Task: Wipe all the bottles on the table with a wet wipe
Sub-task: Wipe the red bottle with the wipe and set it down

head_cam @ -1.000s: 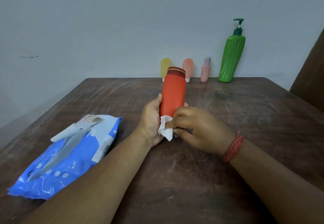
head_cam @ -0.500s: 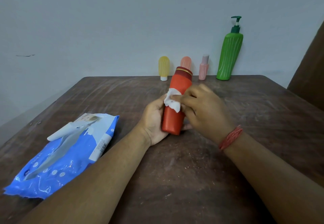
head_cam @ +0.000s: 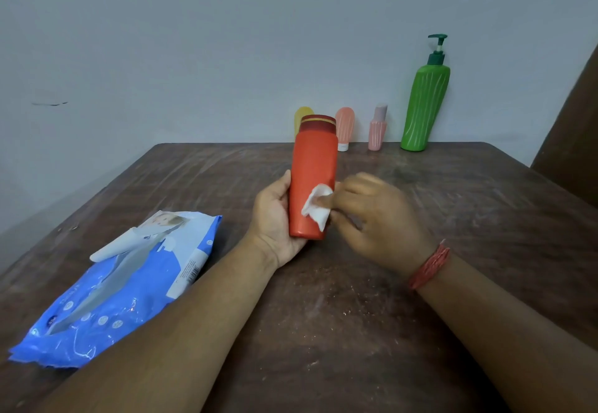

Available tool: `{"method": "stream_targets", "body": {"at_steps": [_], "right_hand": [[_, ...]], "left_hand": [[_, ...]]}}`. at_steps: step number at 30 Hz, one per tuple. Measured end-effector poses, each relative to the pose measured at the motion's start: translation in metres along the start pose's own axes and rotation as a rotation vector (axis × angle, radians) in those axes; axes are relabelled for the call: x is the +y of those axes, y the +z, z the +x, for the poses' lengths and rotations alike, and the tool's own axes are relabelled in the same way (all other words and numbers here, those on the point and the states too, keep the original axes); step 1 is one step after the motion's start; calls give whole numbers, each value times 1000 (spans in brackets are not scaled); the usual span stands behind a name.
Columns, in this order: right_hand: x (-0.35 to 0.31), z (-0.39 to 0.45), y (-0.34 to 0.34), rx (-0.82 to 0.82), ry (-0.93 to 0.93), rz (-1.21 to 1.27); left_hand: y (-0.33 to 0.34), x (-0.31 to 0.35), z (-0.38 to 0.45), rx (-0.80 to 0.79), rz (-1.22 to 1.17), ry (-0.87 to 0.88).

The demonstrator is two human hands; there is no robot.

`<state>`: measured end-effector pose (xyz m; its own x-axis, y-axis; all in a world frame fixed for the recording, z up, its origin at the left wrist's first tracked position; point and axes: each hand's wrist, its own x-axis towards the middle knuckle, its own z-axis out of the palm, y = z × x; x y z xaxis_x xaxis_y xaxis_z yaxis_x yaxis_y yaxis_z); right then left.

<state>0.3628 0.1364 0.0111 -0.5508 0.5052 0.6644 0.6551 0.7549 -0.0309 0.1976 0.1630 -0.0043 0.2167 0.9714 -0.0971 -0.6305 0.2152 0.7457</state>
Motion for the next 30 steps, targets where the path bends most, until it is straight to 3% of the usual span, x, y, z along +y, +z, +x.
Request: {"method": "stream_targets", "body": {"at_steps": [5,11,12,15,18,20,24,28,30], "right_hand": [[-9,-3,1,-93,-132,-18],[17,-1,-8,194,196,-170],[23,-2,-10,251,249,-178],[37,-5,-15,343,383,-146],[22,-8,-12,135,137,-41],[16,-8,-12,-9,-13,-33],[38,-4,-15,190,227,-144],[17,-9,-10,-8,-47,17],[20,-6,-11,-40,-79,-24]], "left_hand": [[-1,1,-1,-38,58,-52],[12,-1,-8,-124,269,-137],[4,-5,1,-115,306,-71],[-12,-6,32,-278,317,-150],[6,-5,-1,-166,403,-168],[-7,-9,-6,-177,297,-131],[3,-4,-4,-218,283,-128],[1,0,-6,-215,238,-104],[2,1,-7,-188,228,-112]]}}
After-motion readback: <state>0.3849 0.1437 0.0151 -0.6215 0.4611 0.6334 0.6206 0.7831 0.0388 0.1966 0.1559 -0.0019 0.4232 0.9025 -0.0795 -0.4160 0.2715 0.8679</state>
